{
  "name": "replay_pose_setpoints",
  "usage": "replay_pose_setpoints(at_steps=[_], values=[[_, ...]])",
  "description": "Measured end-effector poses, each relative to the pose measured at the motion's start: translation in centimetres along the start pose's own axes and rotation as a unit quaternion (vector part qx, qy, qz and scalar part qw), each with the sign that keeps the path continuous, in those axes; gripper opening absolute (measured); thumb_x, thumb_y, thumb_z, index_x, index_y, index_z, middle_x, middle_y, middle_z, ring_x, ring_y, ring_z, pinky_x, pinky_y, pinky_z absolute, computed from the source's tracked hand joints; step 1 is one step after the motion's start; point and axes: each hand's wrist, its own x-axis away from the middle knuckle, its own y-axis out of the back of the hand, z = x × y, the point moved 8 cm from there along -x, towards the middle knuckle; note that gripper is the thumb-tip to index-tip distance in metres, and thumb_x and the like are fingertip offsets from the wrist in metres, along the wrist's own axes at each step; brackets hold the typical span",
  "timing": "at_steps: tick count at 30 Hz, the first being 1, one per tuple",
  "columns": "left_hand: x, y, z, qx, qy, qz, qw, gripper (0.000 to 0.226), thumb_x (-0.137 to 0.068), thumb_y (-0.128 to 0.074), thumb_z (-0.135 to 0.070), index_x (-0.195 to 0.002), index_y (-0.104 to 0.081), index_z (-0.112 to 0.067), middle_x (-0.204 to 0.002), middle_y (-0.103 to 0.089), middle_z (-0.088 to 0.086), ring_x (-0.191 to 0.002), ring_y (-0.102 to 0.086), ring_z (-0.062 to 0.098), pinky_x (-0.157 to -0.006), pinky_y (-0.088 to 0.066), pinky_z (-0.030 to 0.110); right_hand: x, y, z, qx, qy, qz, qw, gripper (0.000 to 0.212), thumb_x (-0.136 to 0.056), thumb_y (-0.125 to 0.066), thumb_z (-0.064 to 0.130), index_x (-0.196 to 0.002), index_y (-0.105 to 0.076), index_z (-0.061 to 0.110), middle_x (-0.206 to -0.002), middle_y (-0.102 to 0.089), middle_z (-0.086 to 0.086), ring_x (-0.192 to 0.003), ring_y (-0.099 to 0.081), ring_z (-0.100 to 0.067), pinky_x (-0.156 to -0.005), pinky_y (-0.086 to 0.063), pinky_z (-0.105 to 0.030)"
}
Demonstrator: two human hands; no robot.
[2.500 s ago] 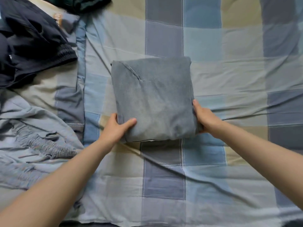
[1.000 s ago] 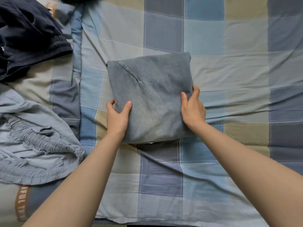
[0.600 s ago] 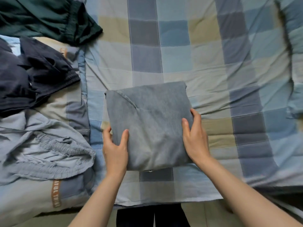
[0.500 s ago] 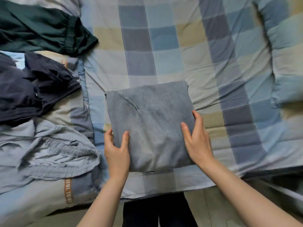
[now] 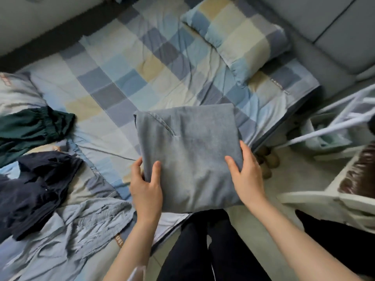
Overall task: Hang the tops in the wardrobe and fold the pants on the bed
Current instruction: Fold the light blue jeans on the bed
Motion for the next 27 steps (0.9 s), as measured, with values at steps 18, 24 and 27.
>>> replay_pose_setpoints(at_steps=[18, 24, 27], values=[[28.7, -20.5, -10.8, -0.041, -0.153, 0.424, 0.892, 0.021, -0.093, -0.063, -0.035, -0.106, -0.054, -0.048, -0.088, -0.074, -0.005, -0.08, -0.07, 0.005, -0.066, -0.053, 0.023, 30.4, 29.0, -16.4, -0.027, -0.229, -0.396, 0.889, 0.059, -0.093, -0.046, 0.044, -0.144, -0.037, 0.019, -0.139, -0.049, 0.002, -0.121, -0.048, -0.006, -0.09, -0.026, 0.008], [44.0, -24.0, -9.1, -0.066, -0.183, 0.523, 0.83, 0.02, -0.091, -0.065, -0.038, -0.109, -0.057, -0.043, -0.088, -0.072, -0.018, -0.077, -0.068, -0.001, -0.066, -0.052, 0.023, 45.3, 35.0, -22.4, -0.024, -0.284, -0.476, 0.832, 0.057, -0.092, -0.045, 0.045, -0.141, -0.042, 0.016, -0.13, -0.055, 0.001, -0.109, -0.044, 0.008, -0.087, -0.027, 0.008], [51.9, -25.5, -7.4, -0.083, -0.192, 0.562, 0.8, 0.021, -0.091, -0.064, -0.04, -0.111, -0.058, -0.036, -0.086, -0.069, -0.023, -0.079, -0.066, -0.003, -0.068, -0.049, 0.024, 52.6, 37.2, -25.5, -0.023, -0.309, -0.51, 0.803, 0.057, -0.092, -0.044, 0.046, -0.141, -0.043, 0.017, -0.131, -0.055, 0.003, -0.113, -0.045, 0.006, -0.091, -0.03, 0.003]])
